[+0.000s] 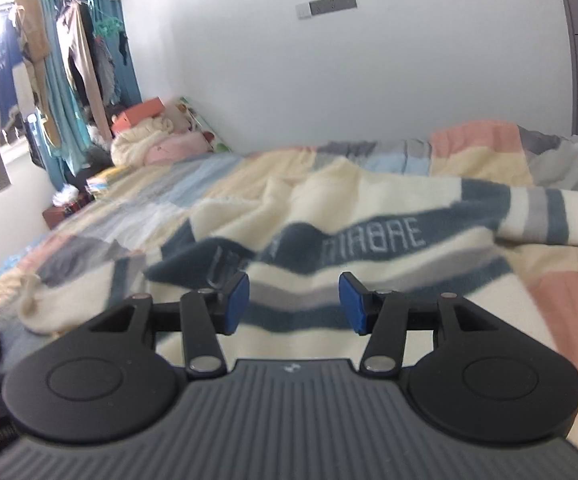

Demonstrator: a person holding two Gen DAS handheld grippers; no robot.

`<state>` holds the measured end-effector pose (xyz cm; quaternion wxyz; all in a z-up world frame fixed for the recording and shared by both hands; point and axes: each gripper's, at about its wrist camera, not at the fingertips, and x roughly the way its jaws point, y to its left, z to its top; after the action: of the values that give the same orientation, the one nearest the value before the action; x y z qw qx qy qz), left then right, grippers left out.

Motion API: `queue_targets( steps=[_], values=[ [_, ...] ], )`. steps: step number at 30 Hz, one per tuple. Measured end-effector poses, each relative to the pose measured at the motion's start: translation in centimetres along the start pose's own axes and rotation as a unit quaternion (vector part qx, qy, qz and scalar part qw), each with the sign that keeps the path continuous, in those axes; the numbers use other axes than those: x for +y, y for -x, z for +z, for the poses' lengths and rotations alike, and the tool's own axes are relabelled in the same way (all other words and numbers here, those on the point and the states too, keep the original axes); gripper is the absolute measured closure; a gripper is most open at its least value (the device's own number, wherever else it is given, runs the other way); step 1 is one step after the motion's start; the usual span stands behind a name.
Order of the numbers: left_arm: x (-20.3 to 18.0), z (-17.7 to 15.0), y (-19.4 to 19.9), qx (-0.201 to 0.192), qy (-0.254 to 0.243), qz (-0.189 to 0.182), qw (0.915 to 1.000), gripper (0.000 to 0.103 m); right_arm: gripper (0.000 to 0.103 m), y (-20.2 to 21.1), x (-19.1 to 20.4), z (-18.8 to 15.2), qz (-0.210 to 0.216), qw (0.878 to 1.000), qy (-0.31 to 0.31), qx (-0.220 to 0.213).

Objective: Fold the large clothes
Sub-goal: 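Open the right gripper and release the blanket corner onto the quilt, then grasp the cream sleeve cuff with the left gripper and lift it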

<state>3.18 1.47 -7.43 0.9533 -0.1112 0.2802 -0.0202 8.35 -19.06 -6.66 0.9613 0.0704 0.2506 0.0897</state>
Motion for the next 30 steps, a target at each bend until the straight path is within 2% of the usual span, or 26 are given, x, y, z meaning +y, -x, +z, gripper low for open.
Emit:
queue_targets(
  steps=[4,10,16,18,20,25,28,30],
  values=[
    [-0.1,-0.2,-1.2,0.003,-0.001,0.008,1.0000,0.044,0.051,-1.0,-1.3,-0.4,-0.023,1.000,-0.016,0.014],
    [1.0,0.1,-3.2,0.020,0.013,0.044,0.9987,0.041,0.051,-2.0,-2.4,-0.7,-0.002,0.999,-0.043,0.031],
    [5.0,3.7,-4.5,0.007,0.040,0.104,0.9937,0.038,0.051,-2.8,-3.1,-0.9,-0.002,0.999,-0.045,0.024],
    [7.5,5.5,-5.1,0.009,0.073,0.116,0.9905,0.036,0.051,-3.6,-3.3,-0.8,0.001,0.999,-0.047,0.028],
    [11.1,7.1,-5.9,0.012,0.133,0.121,0.9837,0.036,0.051,-4.5,-3.3,-1.0,-0.002,0.998,-0.048,0.034],
    [19.7,10.0,-7.9,0.009,0.180,0.238,0.9543,0.036,0.051,-6.5,-3.6,-1.0,-0.016,0.998,-0.051,0.029],
    [23.9,10.8,-8.8,0.006,0.155,0.324,0.9331,0.036,0.051,-7.4,-3.8,-0.8,-0.026,0.998,-0.048,0.026],
    [25.8,11.2,-9.3,0.005,0.124,0.357,0.9258,0.036,0.051,-7.8,-4.1,-0.6,-0.032,0.998,-0.048,0.024]
  ],
)
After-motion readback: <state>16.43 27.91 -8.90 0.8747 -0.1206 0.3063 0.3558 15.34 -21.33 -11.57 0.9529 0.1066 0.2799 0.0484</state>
